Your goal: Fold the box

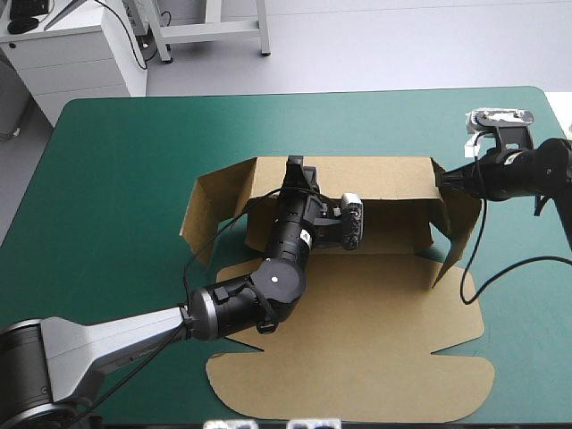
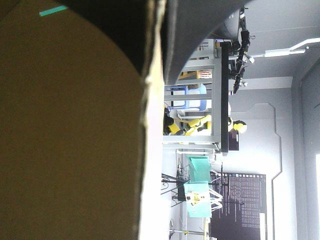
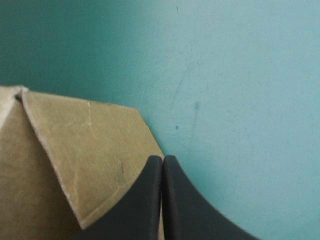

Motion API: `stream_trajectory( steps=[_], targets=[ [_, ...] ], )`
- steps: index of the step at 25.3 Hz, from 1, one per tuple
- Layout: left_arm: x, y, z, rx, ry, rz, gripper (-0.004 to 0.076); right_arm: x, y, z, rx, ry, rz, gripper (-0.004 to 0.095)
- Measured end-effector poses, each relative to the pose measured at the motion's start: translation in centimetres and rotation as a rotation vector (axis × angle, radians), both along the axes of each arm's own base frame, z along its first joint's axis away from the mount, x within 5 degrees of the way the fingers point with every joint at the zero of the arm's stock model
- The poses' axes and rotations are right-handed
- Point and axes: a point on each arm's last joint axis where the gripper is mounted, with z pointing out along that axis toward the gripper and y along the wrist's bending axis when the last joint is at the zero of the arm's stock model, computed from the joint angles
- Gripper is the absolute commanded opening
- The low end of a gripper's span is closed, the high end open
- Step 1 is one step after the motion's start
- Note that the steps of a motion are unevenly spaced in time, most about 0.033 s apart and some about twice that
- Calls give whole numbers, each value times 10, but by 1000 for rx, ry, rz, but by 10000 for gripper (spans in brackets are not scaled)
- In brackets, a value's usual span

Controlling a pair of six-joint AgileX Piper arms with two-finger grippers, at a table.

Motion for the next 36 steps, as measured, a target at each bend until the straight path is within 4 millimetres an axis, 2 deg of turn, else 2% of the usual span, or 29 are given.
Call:
stream_trajectory(
  steps=[3, 8, 10, 17, 22, 28, 32, 36],
  targets=[
    [3, 1, 0, -3, 6, -6, -8, -14, 5, -17, 41, 28, 31, -20],
    [17, 12, 0, -8, 5, 42, -8, -49, 10, -24, 53, -37, 55, -20],
    [18, 13, 0, -9, 6, 44, -8, -59, 12, -34, 54, -79, 62, -20],
    [18, 12, -1, -12, 13, 26, -8, -60, 10, -45, 40, -159, 41, -20],
    [19, 12, -1, -11, 10, 27, -8, -71, 15, -34, 80, -202, 66, -20],
    [19, 12, -1, -10, 10, 26, -8, -82, 17, 0, 87, -317, 75, -20],
    [18, 12, -1, -11, 11, 23, -8, -75, 17, 25, 105, -380, 62, -20],
    [18, 12, -1, -11, 11, 23, -8, -55, 16, 33, 125, -378, 45, -18]
  ],
)
